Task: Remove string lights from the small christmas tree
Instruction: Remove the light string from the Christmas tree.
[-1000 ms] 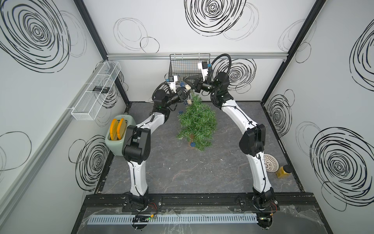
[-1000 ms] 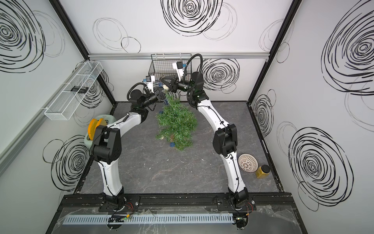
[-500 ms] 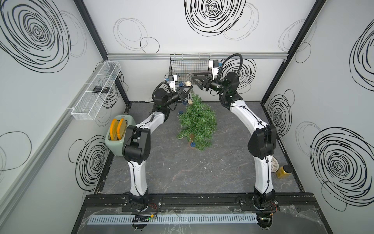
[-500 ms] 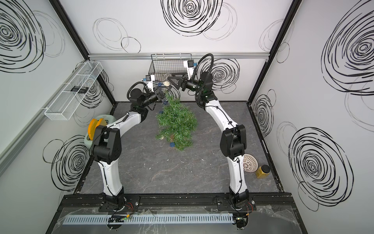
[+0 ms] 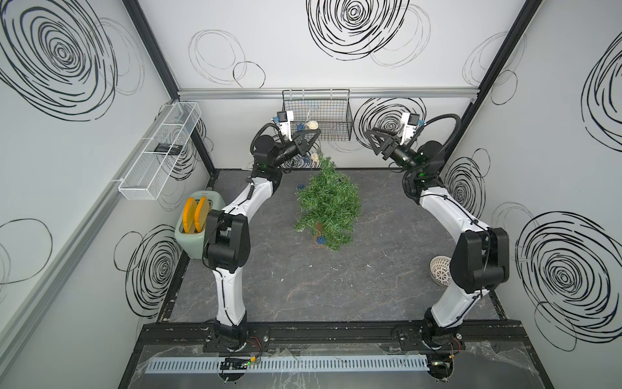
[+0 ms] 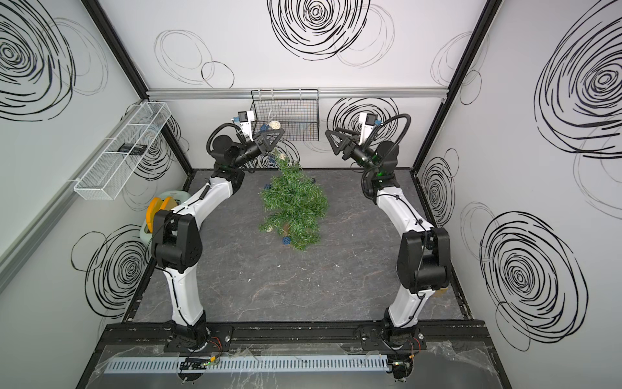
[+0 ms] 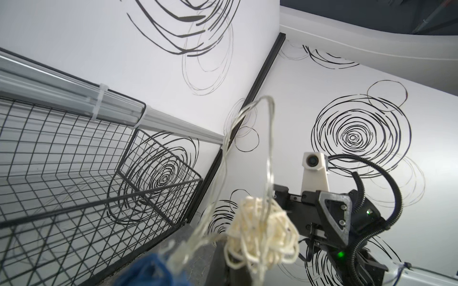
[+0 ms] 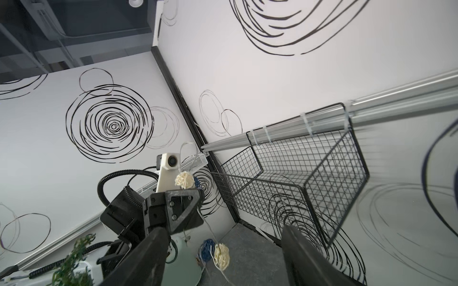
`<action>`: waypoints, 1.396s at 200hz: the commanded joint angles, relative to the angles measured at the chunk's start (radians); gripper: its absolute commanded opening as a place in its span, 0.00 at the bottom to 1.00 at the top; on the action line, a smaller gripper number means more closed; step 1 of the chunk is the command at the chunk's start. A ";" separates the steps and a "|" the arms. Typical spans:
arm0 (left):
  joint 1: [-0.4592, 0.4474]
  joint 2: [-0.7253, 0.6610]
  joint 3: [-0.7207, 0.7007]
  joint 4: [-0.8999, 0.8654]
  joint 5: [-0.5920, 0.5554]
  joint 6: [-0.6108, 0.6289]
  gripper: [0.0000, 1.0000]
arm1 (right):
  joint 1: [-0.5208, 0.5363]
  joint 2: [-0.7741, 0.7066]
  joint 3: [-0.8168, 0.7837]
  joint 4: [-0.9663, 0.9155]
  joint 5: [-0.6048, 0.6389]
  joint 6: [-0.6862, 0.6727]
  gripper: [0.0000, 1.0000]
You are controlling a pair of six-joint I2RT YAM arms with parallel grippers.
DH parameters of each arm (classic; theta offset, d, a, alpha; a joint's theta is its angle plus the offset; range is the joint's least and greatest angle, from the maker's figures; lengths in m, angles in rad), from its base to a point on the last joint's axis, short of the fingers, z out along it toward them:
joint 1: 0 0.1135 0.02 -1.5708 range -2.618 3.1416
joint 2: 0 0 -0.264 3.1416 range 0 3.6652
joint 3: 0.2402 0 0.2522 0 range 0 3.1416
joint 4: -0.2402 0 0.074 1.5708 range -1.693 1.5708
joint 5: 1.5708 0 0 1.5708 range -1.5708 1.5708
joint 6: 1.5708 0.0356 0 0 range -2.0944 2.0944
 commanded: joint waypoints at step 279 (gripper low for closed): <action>0.258 -0.188 0.014 -0.063 -0.176 -0.014 0.00 | -0.077 -0.260 -0.342 0.113 0.065 0.027 0.76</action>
